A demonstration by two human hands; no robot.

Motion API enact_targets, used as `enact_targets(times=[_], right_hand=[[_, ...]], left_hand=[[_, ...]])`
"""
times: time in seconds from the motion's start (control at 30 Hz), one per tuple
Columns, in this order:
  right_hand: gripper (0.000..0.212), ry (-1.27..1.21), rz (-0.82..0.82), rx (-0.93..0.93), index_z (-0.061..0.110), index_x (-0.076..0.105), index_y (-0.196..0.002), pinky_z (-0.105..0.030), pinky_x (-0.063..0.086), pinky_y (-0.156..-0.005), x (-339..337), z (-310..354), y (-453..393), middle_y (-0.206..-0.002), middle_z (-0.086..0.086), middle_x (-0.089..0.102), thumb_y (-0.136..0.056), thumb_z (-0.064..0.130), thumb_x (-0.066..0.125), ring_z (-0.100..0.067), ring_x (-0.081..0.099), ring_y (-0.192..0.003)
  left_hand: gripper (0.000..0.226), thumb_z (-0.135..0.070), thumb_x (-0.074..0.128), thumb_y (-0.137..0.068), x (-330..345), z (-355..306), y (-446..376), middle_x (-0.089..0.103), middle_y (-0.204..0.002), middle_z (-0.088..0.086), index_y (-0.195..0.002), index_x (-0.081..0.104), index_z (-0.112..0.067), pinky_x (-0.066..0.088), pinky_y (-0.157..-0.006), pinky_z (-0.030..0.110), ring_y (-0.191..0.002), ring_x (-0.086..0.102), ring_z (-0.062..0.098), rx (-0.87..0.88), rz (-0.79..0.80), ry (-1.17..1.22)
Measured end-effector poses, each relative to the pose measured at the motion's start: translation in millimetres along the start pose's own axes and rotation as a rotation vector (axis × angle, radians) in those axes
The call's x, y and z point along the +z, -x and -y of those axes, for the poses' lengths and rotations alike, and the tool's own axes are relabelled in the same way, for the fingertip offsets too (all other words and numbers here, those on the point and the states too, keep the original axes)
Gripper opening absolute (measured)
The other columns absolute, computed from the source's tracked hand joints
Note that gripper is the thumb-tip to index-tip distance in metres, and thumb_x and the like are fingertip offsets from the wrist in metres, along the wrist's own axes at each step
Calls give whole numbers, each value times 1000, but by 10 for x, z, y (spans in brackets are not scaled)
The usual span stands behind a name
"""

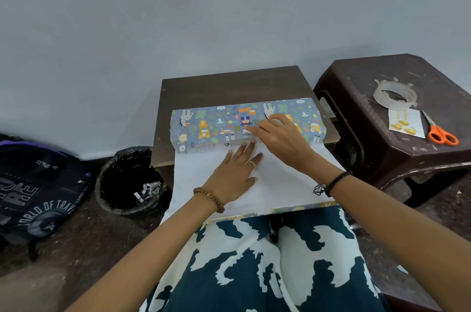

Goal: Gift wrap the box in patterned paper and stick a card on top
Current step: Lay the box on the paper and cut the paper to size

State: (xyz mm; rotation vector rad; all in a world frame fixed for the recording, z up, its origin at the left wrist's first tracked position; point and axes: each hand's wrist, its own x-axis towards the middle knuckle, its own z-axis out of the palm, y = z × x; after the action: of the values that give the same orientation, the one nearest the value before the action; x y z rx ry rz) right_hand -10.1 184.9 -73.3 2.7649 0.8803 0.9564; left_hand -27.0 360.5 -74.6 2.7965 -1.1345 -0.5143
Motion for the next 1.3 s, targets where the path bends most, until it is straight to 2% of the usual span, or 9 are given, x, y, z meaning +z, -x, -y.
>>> enact_targets(times=[0.17,0.27,0.4,0.57,0.8,0.9,1.03,1.13,1.3], right_hand=[[26,-30,17,61,10,70,-95,-29,51,-70,-27,-10,-31,-86,-7,65,-71,2,76,-22,64,-68],[26,-96,79,121,11,70,-92,-29,52,-63,21,6,-11,-94,-9,68,-68,9,81,-23,68,-73],[27,-156,112,200,10,68,-88,-27,49,-54,61,43,-42,-84,-6,69,-65,3,81,-23,65,-68],[23,-150,145,274,10,66,-85,-30,49,-51,182,-34,-173,-76,-6,67,-68,-4,74,-24,63,-65],[14,-166,186,344,8,65,-74,-25,41,-46,242,-97,-325,-65,-7,65,-71,-5,70,-25,59,-56],[11,-169,196,360,6,66,-73,-25,36,-49,227,-76,-340,-65,-9,65,-74,-5,66,-27,59,-58],[19,-197,221,435,7,68,-93,-31,41,-67,150,-81,-392,-87,-9,68,-90,6,50,-28,61,-77],[24,-255,158,525,9,68,-98,-28,36,-64,40,-106,-457,-96,-6,68,-94,11,44,-24,60,-83],[28,-276,182,541,10,68,-104,-33,44,-72,-65,-130,-532,-104,-6,68,-97,16,41,-24,60,-91]], left_hand=[[69,-35,36,-99,1,10,-4,-20,-155,4,-149,-8,-17,-9,-116,39,-144,-16,22,-59,-44,-79],[70,-35,37,-98,30,17,-21,-14,-157,0,-149,-8,-17,-7,-116,40,-145,-10,23,-68,-51,-57],[71,-37,38,-98,60,42,-79,-15,-156,0,-149,-7,-18,-4,-116,44,-144,-10,27,-91,-33,-39],[65,-37,37,-99,-18,111,-224,-22,-155,2,-150,1,-18,-1,-116,48,-143,-15,30,-115,30,-28],[64,-35,32,-100,-47,238,-345,-17,-156,1,-149,-7,-23,-3,-116,46,-144,-13,29,-135,112,98],[64,-34,33,-100,-35,243,-338,-16,-156,1,-149,-6,-23,-3,-116,45,-144,-13,28,-135,96,104],[64,-32,36,-100,-44,224,-334,-13,-157,1,-150,-4,-22,-1,-116,46,-144,-10,27,-144,81,103],[64,-29,37,-100,-71,216,-324,-11,-157,1,-150,-2,-21,2,-116,46,-145,-8,27,-143,76,89],[64,-27,39,-99,-106,179,-325,-7,-158,1,-150,0,-20,7,-116,47,-145,-3,27,-158,70,77]])
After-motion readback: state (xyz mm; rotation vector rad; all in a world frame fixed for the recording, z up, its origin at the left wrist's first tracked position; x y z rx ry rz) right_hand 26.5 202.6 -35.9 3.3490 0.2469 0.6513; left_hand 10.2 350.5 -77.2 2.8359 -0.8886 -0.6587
